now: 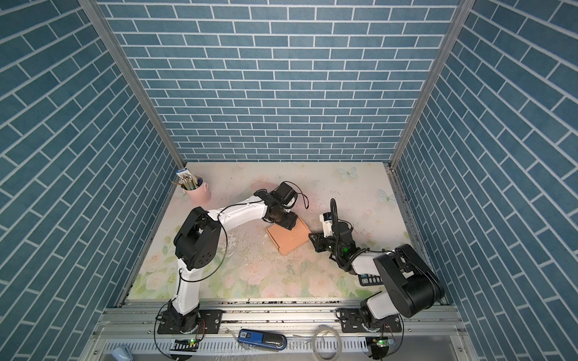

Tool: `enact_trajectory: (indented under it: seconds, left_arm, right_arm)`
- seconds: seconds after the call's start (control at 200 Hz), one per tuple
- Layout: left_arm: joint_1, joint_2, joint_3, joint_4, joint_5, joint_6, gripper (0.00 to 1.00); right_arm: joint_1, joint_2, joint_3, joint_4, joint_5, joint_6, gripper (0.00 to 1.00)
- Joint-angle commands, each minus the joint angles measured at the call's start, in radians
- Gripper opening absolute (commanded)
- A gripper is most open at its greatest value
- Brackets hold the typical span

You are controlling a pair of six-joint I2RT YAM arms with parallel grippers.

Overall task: Assemble paper box
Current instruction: Fold and tuck the lid into the gap.

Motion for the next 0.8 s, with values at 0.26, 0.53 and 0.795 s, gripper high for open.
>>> enact_trajectory:
  seconds: [0.26,0.53,0.795]
  left_arm:
    - [-0.022,0.039,-0.031,-0.049,0.008,0.005,0.71]
    - [-0.022,0.039,-0.028,-0.053,0.008,0.006,0.71]
    - [-0.023,0.036,-0.029,-0.060,0.004,0.009,0.71]
  right_arm:
    - [-0.003,-0.039,0.035,-0.058,0.043,-0.039,0.24]
    - [-0.003,-0.039,0.039,-0.079,0.070,-0.072,0.24]
    - [-0.003,0.009,0.039,-0.016,0.042,-0.043,0.21]
